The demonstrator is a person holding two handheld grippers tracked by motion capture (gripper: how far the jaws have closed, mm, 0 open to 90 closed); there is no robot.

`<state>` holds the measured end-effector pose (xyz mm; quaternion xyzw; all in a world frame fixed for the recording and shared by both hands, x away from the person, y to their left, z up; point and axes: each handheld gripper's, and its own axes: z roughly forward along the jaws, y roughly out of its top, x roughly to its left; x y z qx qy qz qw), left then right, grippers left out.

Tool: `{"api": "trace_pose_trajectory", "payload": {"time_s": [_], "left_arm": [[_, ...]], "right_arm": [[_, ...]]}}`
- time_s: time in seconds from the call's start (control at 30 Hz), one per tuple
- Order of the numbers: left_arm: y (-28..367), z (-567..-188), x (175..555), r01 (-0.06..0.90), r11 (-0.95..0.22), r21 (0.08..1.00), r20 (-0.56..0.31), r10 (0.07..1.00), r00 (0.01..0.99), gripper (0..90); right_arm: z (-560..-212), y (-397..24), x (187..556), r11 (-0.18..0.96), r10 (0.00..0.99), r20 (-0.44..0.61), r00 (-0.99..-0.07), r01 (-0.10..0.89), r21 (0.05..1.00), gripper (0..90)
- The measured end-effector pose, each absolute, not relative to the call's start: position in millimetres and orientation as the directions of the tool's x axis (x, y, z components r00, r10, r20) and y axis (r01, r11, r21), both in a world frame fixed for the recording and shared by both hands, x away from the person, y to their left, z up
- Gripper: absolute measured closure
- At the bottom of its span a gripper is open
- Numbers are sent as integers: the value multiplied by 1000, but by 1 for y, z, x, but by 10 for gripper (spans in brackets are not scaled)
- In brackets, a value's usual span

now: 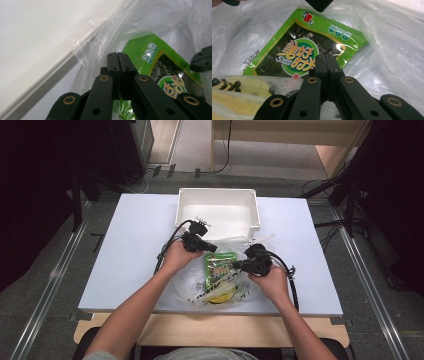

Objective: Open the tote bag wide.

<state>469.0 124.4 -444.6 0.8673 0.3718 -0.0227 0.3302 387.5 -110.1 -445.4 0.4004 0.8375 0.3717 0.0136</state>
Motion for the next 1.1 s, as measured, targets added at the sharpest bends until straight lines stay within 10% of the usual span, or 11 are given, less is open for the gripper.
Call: {"api": "trace_pose_trajectory", "payload": {"time_s": [1.1], "left_arm": [[121, -460, 475, 641, -523, 561, -279, 610, 741, 890]], "right_arm": [[-454, -111, 328, 445, 611, 300, -732, 632, 634, 900]]}}
